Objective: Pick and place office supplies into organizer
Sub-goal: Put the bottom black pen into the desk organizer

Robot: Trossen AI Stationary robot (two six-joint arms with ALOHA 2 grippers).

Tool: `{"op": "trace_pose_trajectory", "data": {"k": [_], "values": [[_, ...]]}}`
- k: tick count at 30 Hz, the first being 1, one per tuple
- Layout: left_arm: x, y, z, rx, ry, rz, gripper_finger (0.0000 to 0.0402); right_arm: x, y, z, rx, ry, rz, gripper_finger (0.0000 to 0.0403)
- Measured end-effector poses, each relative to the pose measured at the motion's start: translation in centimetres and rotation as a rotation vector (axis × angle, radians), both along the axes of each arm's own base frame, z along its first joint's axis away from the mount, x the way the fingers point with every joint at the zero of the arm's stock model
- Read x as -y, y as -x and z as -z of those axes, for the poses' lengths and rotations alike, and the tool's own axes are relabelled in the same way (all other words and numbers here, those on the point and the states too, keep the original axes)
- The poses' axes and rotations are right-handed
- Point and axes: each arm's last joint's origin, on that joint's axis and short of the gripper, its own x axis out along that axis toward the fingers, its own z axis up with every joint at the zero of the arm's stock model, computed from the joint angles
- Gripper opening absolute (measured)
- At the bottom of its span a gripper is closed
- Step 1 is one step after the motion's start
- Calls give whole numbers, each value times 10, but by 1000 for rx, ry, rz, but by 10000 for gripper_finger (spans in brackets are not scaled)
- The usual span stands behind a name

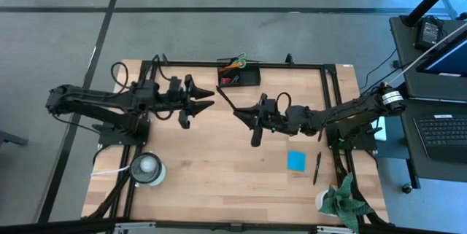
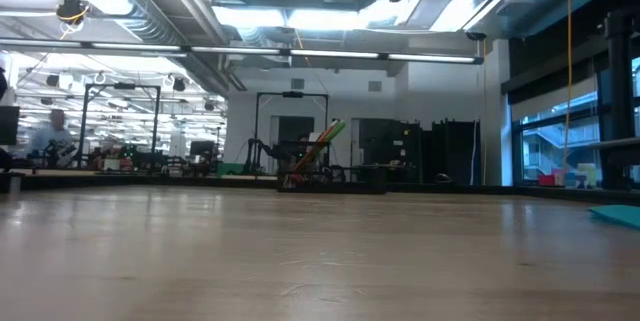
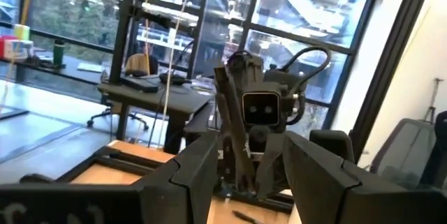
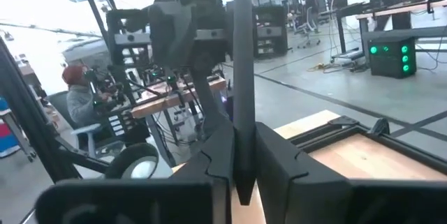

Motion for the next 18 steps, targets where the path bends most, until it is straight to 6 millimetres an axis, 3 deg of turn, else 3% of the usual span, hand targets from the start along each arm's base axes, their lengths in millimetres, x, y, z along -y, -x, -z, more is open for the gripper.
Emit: {"op": "trace_pose_trajectory", "data": {"k": [9,18], "values": [[-2,-26,8,39,3,44,155,-1,-8,-9,22,22,4,41],[-3,-28,3,104,-28,35,144,-4,-23,0,-18,32,0,41]]}}
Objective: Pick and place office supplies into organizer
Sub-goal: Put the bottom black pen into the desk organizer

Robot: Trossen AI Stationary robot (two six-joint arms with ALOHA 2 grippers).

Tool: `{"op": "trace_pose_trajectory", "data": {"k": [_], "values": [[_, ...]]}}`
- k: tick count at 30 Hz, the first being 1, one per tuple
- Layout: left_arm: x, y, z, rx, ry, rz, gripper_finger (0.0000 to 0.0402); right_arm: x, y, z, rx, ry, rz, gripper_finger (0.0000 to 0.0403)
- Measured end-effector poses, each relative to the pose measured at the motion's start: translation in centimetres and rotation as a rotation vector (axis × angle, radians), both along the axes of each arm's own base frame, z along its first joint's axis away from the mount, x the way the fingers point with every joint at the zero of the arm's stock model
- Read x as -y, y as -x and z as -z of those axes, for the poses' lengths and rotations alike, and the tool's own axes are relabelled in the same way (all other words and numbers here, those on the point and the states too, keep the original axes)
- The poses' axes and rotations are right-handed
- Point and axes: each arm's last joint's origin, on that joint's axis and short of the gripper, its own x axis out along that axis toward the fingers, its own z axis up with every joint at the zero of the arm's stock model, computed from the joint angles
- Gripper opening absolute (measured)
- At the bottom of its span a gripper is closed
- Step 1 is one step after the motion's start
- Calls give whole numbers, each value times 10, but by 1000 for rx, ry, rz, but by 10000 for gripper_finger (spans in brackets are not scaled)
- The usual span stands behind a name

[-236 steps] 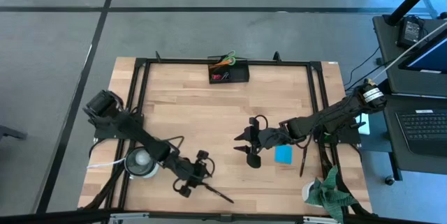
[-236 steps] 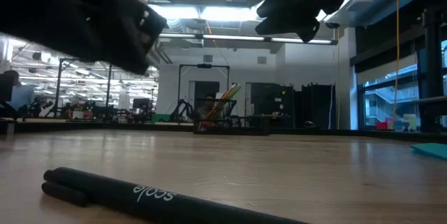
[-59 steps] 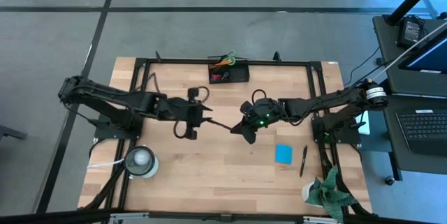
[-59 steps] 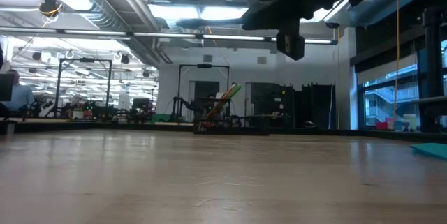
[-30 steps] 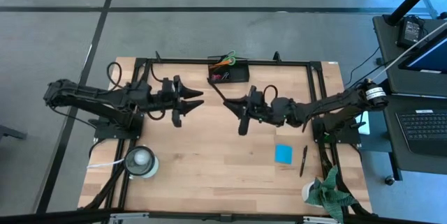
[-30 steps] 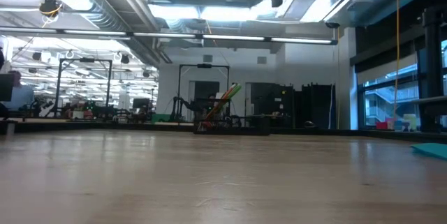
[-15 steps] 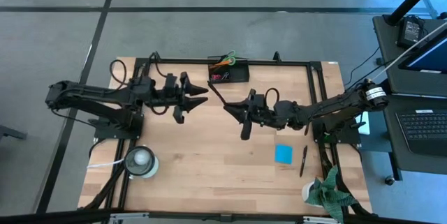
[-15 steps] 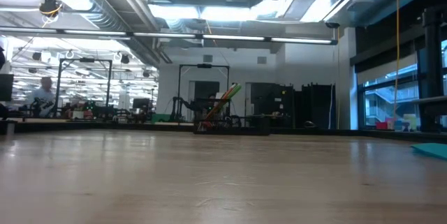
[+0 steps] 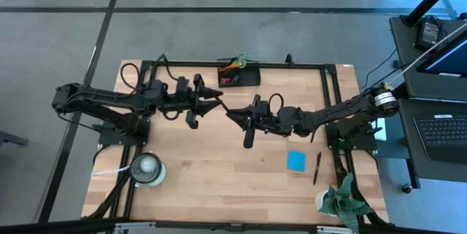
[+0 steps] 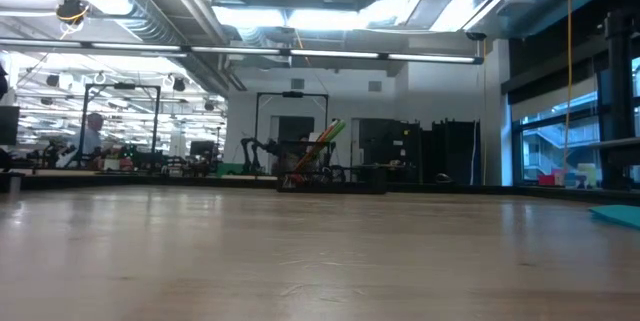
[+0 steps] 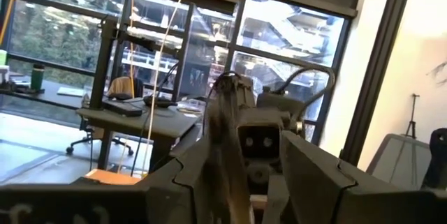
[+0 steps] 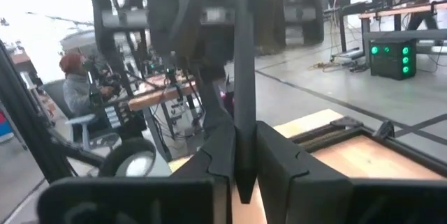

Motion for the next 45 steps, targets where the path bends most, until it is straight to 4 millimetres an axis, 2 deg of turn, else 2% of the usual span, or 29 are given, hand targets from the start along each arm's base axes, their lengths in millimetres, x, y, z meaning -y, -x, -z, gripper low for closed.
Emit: {"op": "trace_pose_trajectory", "data": {"k": [15,21,28,33,37,45], "values": [[1,0,0,-8,-68,-11,27,0,0,1,-14,36,-5,44],[0,0,0,-10,-89,-22,27,0,0,1,-18,55,-9,82],[-6,0,1,-19,-103,-50,27,0,0,1,-20,61,-11,171],[-17,1,1,-29,-113,-82,27,-2,0,2,-58,184,9,220],[-29,2,4,-54,-119,-96,27,-1,1,7,-130,157,35,235],[-45,5,4,-63,-115,-160,27,0,5,27,-306,43,144,238]]}}
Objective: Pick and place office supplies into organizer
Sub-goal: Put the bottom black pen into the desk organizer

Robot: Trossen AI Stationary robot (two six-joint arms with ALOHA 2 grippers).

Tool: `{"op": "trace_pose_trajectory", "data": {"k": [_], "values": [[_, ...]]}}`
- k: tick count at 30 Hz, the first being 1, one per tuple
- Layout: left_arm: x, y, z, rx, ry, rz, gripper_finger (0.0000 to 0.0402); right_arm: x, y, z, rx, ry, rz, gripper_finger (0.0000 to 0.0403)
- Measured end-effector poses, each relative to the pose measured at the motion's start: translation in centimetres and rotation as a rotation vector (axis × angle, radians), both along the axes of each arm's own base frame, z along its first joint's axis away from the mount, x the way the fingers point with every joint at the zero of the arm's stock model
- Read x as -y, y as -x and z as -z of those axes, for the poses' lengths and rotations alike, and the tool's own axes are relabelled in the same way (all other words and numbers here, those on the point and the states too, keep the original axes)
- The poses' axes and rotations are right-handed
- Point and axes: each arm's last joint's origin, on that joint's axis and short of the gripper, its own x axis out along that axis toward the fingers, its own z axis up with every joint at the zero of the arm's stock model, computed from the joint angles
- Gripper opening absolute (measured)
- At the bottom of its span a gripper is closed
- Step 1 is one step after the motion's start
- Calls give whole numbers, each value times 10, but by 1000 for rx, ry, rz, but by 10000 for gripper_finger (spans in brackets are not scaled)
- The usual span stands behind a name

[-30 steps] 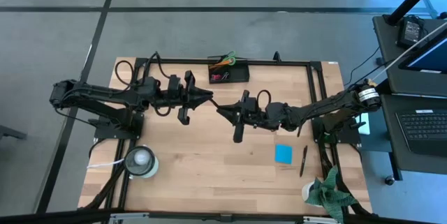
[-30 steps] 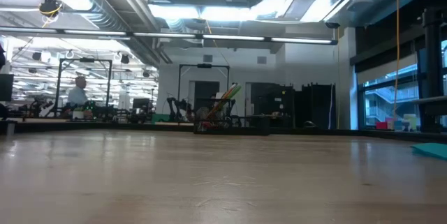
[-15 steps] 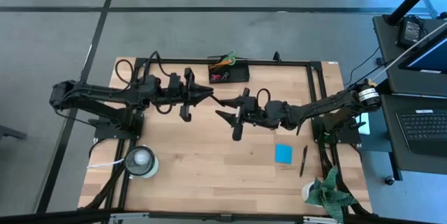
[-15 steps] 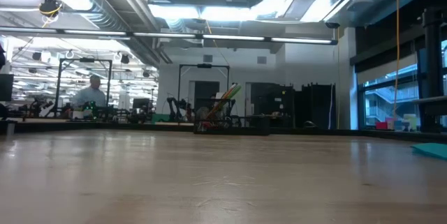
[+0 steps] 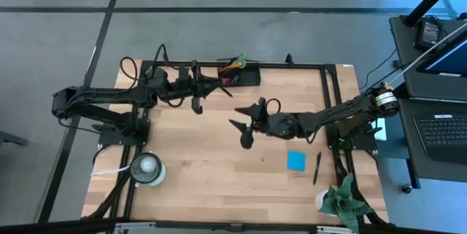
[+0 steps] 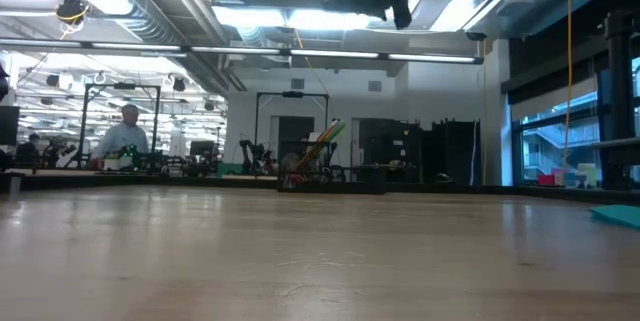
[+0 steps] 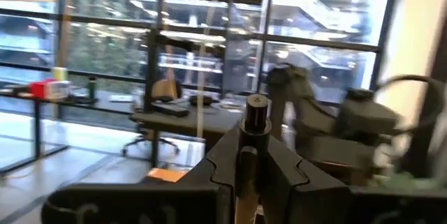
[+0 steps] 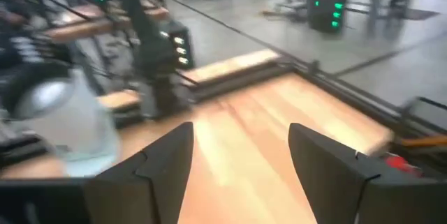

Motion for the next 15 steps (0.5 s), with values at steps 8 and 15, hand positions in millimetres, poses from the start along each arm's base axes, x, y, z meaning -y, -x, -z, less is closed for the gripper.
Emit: {"op": "trace_pose_trajectory", "data": {"k": [8,15], "values": [[-24,4,7,-75,-17,-92,27,2,3,11,-90,-48,35,238],[-62,2,26,-173,13,-229,27,2,3,12,-88,-92,45,238]]}}
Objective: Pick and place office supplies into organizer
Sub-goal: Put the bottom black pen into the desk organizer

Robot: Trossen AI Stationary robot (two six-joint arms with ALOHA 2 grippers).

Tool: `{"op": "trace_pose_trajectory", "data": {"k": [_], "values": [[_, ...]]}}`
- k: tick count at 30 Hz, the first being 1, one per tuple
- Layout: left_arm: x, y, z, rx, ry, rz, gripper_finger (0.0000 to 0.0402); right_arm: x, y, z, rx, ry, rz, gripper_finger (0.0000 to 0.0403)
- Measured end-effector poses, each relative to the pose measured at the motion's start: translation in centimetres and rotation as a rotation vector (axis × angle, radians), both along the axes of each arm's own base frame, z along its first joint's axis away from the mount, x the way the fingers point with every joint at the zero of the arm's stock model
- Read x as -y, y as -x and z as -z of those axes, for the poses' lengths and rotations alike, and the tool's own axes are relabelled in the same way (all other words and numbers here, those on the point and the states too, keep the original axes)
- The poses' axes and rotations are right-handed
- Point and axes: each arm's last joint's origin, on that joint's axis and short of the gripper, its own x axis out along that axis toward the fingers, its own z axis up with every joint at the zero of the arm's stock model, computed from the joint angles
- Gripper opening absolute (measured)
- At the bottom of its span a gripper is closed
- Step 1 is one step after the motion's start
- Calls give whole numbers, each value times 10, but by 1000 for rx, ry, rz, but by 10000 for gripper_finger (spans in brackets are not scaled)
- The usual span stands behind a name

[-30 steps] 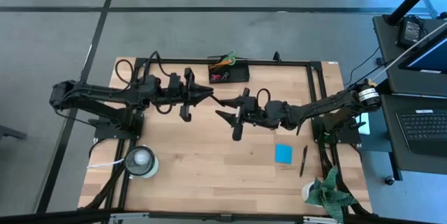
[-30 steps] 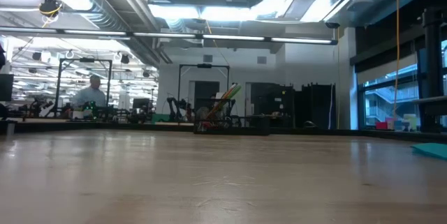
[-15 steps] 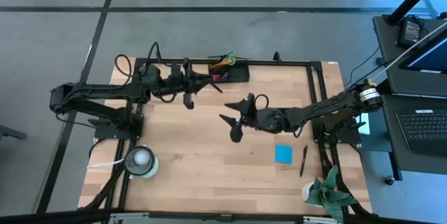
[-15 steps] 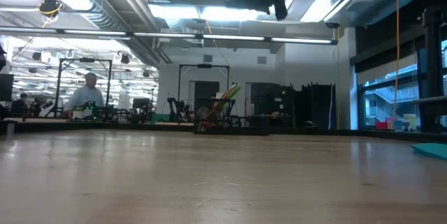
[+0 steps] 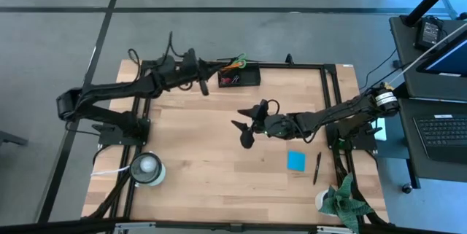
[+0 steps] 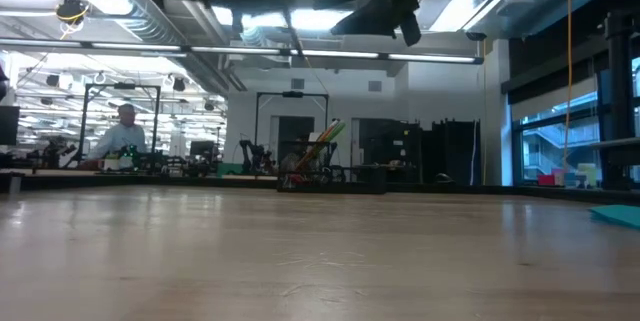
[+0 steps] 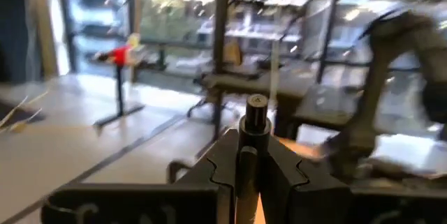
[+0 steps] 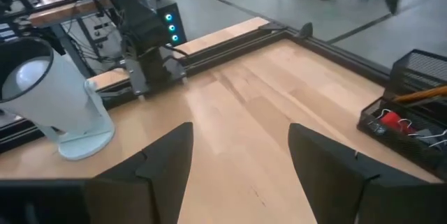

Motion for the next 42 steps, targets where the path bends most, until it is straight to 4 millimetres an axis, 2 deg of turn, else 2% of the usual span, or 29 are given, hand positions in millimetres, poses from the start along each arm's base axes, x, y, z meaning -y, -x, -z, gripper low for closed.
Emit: {"op": "trace_pose_trajectory", "data": {"k": [8,13,17,23,31,37,42], "values": [[-50,-26,11,-179,46,-81,27,-1,0,0,11,-40,-15,238],[-78,-41,20,-232,52,-145,27,-4,0,0,16,-52,-20,238],[-95,-50,31,-305,9,-230,27,-7,1,0,14,-52,-29,238],[-118,-62,53,-361,35,-262,27,-9,1,1,10,-53,-33,238],[-137,-67,87,-459,65,-315,27,-9,1,1,9,-52,-33,238],[-139,-71,110,-540,109,-294,27,-9,1,1,5,-48,-34,238],[-137,-74,119,-572,126,-276,28,-8,2,3,-23,-43,-33,238]]}}
